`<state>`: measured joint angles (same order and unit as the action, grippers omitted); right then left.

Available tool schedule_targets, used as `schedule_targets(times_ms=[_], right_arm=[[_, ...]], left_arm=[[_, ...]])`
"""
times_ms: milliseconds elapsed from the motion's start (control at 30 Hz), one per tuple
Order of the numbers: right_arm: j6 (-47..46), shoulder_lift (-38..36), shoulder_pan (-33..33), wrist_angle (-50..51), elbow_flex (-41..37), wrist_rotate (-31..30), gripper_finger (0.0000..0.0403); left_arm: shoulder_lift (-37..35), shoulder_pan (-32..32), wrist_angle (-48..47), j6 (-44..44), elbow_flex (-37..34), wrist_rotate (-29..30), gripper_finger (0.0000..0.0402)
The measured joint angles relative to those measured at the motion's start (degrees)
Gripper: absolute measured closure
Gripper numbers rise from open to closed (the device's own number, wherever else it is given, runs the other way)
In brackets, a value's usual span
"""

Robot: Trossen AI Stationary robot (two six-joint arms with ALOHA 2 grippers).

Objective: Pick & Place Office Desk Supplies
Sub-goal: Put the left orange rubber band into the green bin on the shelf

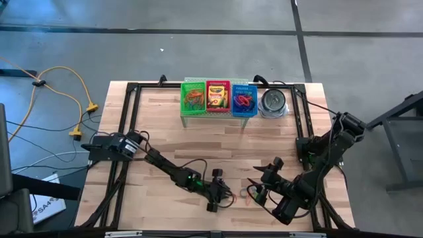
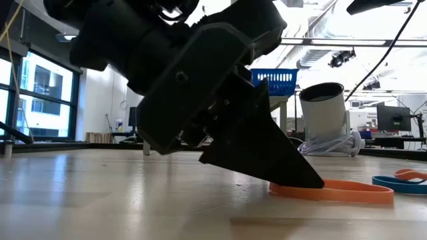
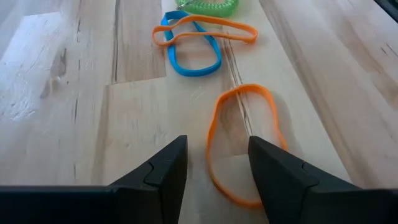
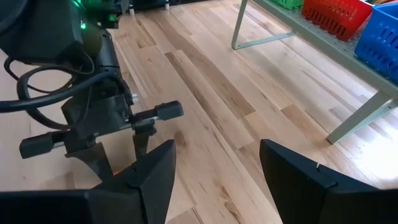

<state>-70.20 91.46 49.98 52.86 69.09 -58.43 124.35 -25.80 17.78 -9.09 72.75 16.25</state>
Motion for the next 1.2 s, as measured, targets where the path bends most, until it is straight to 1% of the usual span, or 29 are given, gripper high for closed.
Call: schedule_targets(times_ms=[67,133,267,367,500,567,833,900,1067,1200], right_arm=[[0.0,0.0,0.0,0.0,0.0,0.1,0.0181],[0.0,0.0,0.0,0.0,0.0,0.1,0.0181],[0.0,0.0,0.0,0.0,0.0,0.2,0.0181],[0.0,0.0,0.0,0.0,0.0,0.2,0.0181],[0.0,0.0,0.0,0.0,0.0,0.2,0.0181],[0.0,0.0,0.0,0.0,0.0,0.2,0.0181],[0.1,0.0,0.0,0.0,0.0,0.1,0.0181],[0.1,0.0,0.0,0.0,0.0,0.1,0.0181],[1.1,0.0,0.0,0.0,0.0,0.1,0.0181],[1.1,0.0,0.0,0.0,0.0,0.1,0.0181]], left_arm=[[0.4,0.3,0.0,-0.2,0.0,-0.5,0.0238],[1.0,0.4,0.5,-2.2,0.0,-0.7,0.0241],[1.6,0.8,0.0,-4.3,0.1,-1.1,0.0266],[1.7,0.8,-0.2,-3.5,0.1,-0.8,0.0306],[1.8,-0.2,-0.1,-0.6,0.1,0.9,0.0377],[1.9,-0.7,-0.2,-0.2,0.1,2.0,0.0394],[0.5,-1.2,-0.9,-0.5,-0.2,2.8,0.04],[-0.7,-1.5,-2.2,0.7,-0.3,4.2,0.04],[-4.2,-3.3,-6.0,3.1,-0.5,11.7,0.0401],[-7.4,-4.0,-9.6,2.9,-0.3,12.6,0.0401]])
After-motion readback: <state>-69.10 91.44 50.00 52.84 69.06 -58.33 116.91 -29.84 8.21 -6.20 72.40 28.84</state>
